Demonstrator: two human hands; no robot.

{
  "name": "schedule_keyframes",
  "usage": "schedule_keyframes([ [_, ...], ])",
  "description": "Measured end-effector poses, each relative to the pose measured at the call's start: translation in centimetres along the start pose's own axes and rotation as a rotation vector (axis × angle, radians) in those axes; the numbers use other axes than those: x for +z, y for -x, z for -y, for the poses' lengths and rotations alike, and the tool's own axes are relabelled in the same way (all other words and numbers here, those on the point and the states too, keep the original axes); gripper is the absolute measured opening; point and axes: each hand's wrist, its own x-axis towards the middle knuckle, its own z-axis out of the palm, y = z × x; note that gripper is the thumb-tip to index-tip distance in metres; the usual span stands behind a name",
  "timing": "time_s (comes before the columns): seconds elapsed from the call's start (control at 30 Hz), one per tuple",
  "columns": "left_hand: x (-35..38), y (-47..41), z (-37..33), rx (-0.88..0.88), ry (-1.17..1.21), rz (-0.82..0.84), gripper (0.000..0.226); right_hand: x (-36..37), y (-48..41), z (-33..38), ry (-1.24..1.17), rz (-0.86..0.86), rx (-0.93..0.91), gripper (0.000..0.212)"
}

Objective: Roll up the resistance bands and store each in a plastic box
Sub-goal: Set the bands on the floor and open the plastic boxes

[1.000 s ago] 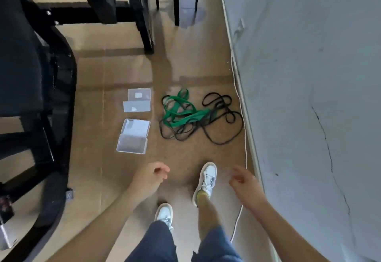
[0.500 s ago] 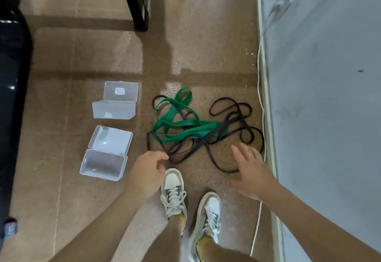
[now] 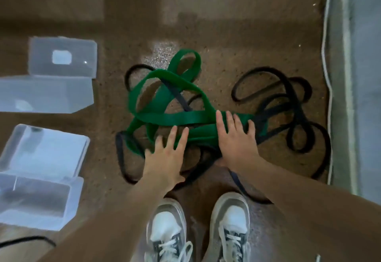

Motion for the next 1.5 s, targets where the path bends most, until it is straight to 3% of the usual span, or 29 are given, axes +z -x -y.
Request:
schedule_keyframes([
  [0.13, 0.5, -0.9, 0.6, 0.059, -0.127, -0.183, 0.099, 0.8, 0.1, 0.0, 0.028, -0.254, -0.032, 0.083],
  [0.3, -5.4, 1.7, 1.5, 0.052, 0.144, -0.203, 0.077, -4.5, 2.8, -2.1, -0.334, 0.000, -0.089, 0.039],
  [0.4, -10.1, 6.2, 0.9, 0.074, 0.426, -0.346, 0.063, -10.6, 6.9, -3.7, -0.628, 0.042, -0.059, 0.022],
  [0.5, -15.4, 12.3, -0.6, 0.044, 0.884, -0.372, 0.051, -16.8, 13.0, -4.8, -0.971, 0.012, -0.030, 0.014],
  [0.63, -20.8, 19.5, -3.3, 0.067, 1.526, -0.293, 0.042, -21.8, 21.3, -3.9, -1.462, -0.039, 0.086, 0.024],
  [0.7, -23.2, 23.4, -5.6, 0.083, 1.825, -0.176, 0.035, -23.7, 25.9, -3.3, -1.676, -0.132, 0.198, 0.027],
  [0.77, -24.7, 27.3, -7.7, 0.075, 1.934, -0.035, 0.035, -24.9, 30.5, -2.9, -1.813, -0.252, 0.335, 0.036],
  [0.87, -25.9, 32.0, -9.9, 0.109, 1.826, 0.086, 0.040, -25.7, 37.6, -3.4, -1.938, -0.363, 0.467, 0.047],
  [1.03, -25.8, 39.0, -11.7, 0.207, 1.548, 0.082, 0.054, -24.9, 48.0, -4.0, -1.930, -0.452, 0.488, 0.028],
  [1.2, -22.1, 45.6, -9.9, 0.351, 0.923, 0.056, 0.057, -21.4, 54.3, -1.9, -1.612, -0.501, 0.438, 0.026],
  [1.3, -18.0, 48.4, -7.4, 0.355, 0.620, -0.100, 0.060, -18.3, 56.8, 0.3, -1.264, -0.565, 0.382, 0.025],
  [1.5, -11.5, 53.0, -0.2, 0.299, 0.530, -0.014, 0.050, -12.1, 60.5, 8.0, -1.074, -0.618, 0.252, 0.028],
])
